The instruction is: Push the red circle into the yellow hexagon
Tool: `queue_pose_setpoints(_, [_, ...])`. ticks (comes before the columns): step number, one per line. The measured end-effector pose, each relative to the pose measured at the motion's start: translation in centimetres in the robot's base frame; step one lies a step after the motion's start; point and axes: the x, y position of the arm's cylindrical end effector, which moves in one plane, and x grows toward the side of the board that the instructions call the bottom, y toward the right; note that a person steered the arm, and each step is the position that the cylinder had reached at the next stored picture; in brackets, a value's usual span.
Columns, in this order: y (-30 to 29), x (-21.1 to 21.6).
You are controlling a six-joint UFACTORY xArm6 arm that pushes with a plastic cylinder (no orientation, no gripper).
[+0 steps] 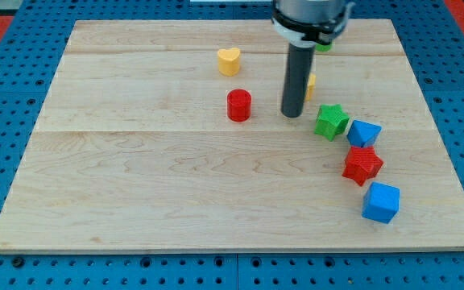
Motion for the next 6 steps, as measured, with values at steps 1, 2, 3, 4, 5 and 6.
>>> queue_pose_setpoints(1, [5.3, -4.2])
queue_pose_setpoints(2, [2.2, -5.2])
queue_pose_setpoints(3, [-7.3, -5.3])
queue_pose_setpoints(4, [-6.1, -4.9])
queue_pose_setpoints(5, [-1.1, -2.7])
queue_pose_setpoints(6, [-2.5, 2.6])
